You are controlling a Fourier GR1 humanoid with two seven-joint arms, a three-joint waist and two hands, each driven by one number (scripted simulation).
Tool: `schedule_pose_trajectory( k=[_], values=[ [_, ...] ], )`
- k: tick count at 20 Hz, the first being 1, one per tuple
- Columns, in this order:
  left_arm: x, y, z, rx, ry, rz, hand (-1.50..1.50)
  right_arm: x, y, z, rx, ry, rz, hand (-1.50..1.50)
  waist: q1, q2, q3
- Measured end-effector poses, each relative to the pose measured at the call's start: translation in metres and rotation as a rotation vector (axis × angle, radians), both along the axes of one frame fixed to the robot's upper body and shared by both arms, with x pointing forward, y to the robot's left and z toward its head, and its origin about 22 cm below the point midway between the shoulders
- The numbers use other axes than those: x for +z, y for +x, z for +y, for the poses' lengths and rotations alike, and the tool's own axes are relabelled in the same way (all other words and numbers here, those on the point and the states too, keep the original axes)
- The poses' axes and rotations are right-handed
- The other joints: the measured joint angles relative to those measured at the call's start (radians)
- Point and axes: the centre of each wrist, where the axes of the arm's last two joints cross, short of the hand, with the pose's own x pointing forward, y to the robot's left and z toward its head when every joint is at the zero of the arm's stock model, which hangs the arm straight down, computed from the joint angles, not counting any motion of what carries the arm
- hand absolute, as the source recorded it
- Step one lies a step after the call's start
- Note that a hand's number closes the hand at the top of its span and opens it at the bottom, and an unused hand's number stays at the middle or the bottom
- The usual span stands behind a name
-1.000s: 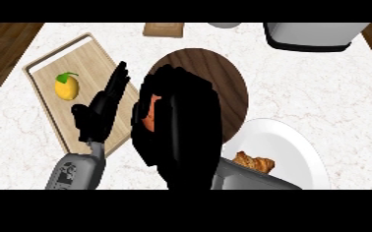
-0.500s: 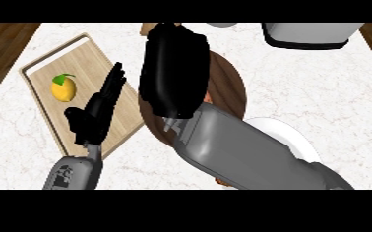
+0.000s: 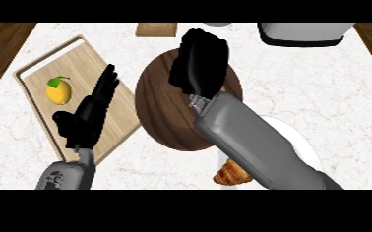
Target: Pick the sweet potato from the plate and place it in the bowl
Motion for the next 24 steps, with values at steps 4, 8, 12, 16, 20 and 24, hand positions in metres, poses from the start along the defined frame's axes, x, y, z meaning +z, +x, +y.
schedule_pose_trajectory(
  k=[4,8,12,16,20,24],
  values=[
    [0.000,-0.001,0.002,0.008,-0.002,0.000,0.00,-0.021,0.006,-0.019,-0.025,0.028,0.079,1.50,-0.006,0.000,0.000],
    [0.001,-0.001,0.007,0.007,-0.010,-0.001,0.00,-0.043,0.007,-0.036,-0.032,0.149,0.175,-1.50,-0.006,0.001,0.001],
    [-0.002,0.004,0.005,0.009,-0.009,-0.008,0.00,-0.059,0.009,-0.050,0.023,0.256,0.231,-1.50,-0.006,0.003,0.001],
    [0.001,0.006,-0.002,0.006,-0.006,-0.008,0.00,-0.060,0.007,-0.055,0.095,0.356,0.170,-1.50,-0.006,0.002,0.001],
    [0.001,0.007,0.001,0.014,-0.005,-0.007,0.00,-0.053,-0.002,-0.057,0.130,0.433,0.035,-1.50,-0.009,0.000,0.001],
    [-0.005,0.003,0.001,0.018,-0.008,-0.001,0.00,-0.036,-0.009,-0.062,0.119,0.514,-0.069,-1.50,-0.012,-0.002,0.001]
  ],
)
